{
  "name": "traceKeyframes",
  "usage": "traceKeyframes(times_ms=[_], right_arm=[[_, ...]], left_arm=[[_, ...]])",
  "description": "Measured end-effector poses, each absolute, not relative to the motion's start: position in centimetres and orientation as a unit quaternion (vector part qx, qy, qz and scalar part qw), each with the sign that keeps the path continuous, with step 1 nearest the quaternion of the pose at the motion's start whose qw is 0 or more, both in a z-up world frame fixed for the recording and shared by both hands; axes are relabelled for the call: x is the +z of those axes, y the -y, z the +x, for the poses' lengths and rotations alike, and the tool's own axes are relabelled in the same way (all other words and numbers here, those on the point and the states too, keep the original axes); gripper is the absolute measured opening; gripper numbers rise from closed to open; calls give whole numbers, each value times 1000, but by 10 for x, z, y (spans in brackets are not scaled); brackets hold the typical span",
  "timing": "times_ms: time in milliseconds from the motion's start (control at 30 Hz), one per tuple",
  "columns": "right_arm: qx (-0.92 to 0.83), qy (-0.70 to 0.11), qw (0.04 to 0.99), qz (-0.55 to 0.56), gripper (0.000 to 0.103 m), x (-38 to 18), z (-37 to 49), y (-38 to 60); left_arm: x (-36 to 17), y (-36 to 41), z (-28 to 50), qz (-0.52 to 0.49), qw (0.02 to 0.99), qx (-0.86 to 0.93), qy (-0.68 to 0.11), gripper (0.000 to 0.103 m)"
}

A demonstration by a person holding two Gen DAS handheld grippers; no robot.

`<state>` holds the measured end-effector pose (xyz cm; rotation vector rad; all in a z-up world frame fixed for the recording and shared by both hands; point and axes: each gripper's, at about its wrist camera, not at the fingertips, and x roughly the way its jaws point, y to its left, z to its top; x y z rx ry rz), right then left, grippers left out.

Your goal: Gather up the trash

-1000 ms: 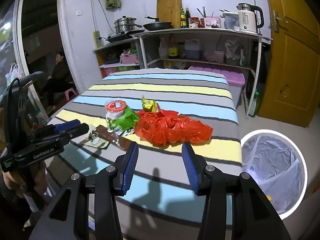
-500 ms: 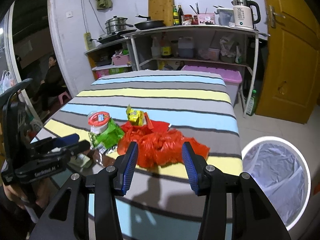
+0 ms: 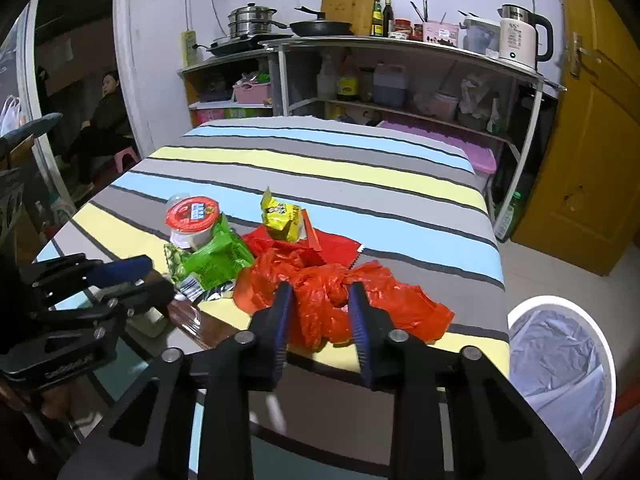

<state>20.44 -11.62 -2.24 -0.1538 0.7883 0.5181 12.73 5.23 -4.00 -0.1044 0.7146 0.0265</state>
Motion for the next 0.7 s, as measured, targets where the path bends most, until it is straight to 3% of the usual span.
traceKeyframes(times_ms=[33, 100, 233, 267, 300, 700], right_arm=[[250, -378, 888, -77, 22, -22, 203, 116], [253, -378, 887, -78, 19, -22, 201, 115], [254, -380, 886, -73, 13, -20, 198, 119], [254, -380, 886, -72, 3, -19, 196, 119], [253, -379, 887, -71, 2, -18, 195, 122], [247, -378, 891, -51, 2, -13, 180, 141]], left_arm=[[-40, -51, 127, -50, 935, 11, -351, 23], [-41, -51, 126, -51, 934, 6, -355, 2], [-39, -52, 121, -55, 936, 1, -348, 0], [-37, -52, 119, -56, 937, -1, -345, 0], [-36, -51, 117, -57, 938, -4, -342, 0], [-25, -47, 99, -57, 943, -8, -328, 0]])
